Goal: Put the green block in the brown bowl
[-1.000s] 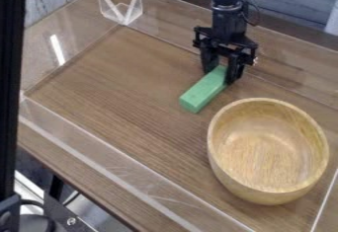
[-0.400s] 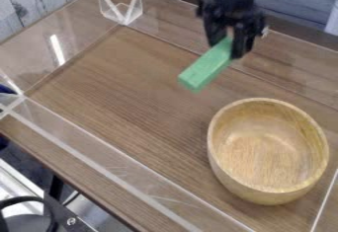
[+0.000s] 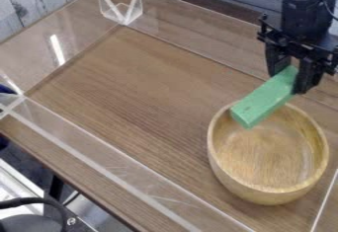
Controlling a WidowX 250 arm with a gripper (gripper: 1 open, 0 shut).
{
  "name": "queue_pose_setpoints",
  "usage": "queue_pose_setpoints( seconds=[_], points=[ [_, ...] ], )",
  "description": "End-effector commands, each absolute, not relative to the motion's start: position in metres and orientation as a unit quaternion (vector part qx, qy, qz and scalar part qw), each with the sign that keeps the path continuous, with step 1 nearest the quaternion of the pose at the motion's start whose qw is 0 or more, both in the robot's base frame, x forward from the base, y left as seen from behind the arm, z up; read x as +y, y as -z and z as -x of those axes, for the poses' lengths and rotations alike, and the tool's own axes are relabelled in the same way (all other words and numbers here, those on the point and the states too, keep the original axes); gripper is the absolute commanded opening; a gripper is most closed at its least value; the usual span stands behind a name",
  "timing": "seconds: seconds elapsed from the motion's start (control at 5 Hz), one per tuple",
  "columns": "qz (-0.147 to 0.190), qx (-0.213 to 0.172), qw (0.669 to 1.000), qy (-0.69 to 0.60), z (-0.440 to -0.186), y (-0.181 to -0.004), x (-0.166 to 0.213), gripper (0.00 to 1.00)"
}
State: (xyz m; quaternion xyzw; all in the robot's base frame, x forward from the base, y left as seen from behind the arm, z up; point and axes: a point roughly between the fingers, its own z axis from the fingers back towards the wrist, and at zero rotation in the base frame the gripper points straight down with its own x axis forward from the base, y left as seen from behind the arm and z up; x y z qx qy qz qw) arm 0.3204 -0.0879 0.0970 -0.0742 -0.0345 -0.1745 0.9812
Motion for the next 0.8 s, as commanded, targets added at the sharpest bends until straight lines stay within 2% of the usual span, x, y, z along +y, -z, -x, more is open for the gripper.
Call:
queue_pose_setpoints(
  seconds=[0.0, 0.2, 0.6],
  points=[
    [0.066, -0.061, 0.977, 0.192, -0.316, -0.116, -0.088, 0.00],
    [0.058, -0.050, 0.975, 0.211, -0.308, -0.109, -0.089, 0.00],
    [0.063, -0.021, 0.979, 0.192, -0.325, -0.083, -0.110, 0.00]
  ],
)
